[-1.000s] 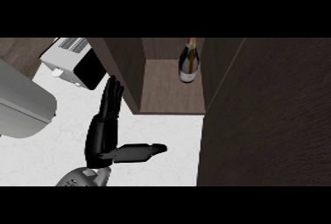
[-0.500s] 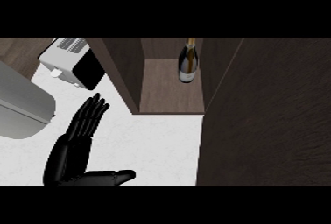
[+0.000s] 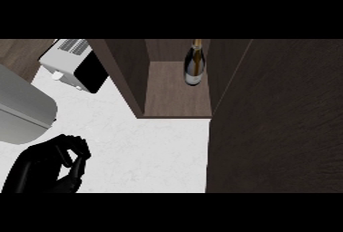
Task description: Pick up the wine, place it into the cabinet and close the cabinet
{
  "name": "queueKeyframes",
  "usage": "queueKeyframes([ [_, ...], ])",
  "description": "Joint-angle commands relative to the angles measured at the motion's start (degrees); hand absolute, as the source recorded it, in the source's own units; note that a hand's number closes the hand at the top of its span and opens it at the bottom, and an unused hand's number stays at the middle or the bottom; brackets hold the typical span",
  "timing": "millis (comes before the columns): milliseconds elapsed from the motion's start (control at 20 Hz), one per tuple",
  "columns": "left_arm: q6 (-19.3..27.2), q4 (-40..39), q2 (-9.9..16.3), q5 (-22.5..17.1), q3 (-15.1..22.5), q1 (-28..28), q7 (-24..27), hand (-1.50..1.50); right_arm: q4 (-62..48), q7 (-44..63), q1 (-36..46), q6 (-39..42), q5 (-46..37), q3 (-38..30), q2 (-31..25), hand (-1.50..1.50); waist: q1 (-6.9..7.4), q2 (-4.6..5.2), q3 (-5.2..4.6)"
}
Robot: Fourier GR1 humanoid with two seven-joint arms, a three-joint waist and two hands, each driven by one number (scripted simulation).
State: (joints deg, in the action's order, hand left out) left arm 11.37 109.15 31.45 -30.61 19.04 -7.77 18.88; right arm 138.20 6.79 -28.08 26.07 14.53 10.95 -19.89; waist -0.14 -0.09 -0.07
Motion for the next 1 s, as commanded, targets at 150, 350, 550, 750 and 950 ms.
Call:
queueKeyframes([
  [150,-8.0,-1.7,3.0,-4.5,-7.2,-2.2,1.2,1.50,8.3,6.0,-0.9,1.2,9.0,3.1,-1.2,1.50,0.28,0.10,0.00],
  [350,-10.8,-1.1,3.9,-3.5,-8.0,-7.8,4.2,1.50,7.6,9.3,4.5,0.0,9.9,7.2,0.2,1.50,1.24,0.08,-0.02],
  [550,-12.0,2.7,4.5,-3.8,-8.9,-10.1,3.1,1.50,5.6,15.1,11.1,-1.9,8.5,12.9,2.0,1.50,1.45,0.09,0.00],
  [750,-14.0,-2.2,3.1,-3.8,-10.0,-8.9,4.4,1.50,3.3,16.0,18.8,-3.6,5.7,17.3,7.0,1.50,1.10,0.14,-0.02],
  [950,-15.3,-4.1,2.4,-3.3,-10.1,-7.0,3.9,1.50,-0.1,21.7,27.1,-8.5,3.6,21.0,13.2,1.50,0.84,0.13,-0.02],
])
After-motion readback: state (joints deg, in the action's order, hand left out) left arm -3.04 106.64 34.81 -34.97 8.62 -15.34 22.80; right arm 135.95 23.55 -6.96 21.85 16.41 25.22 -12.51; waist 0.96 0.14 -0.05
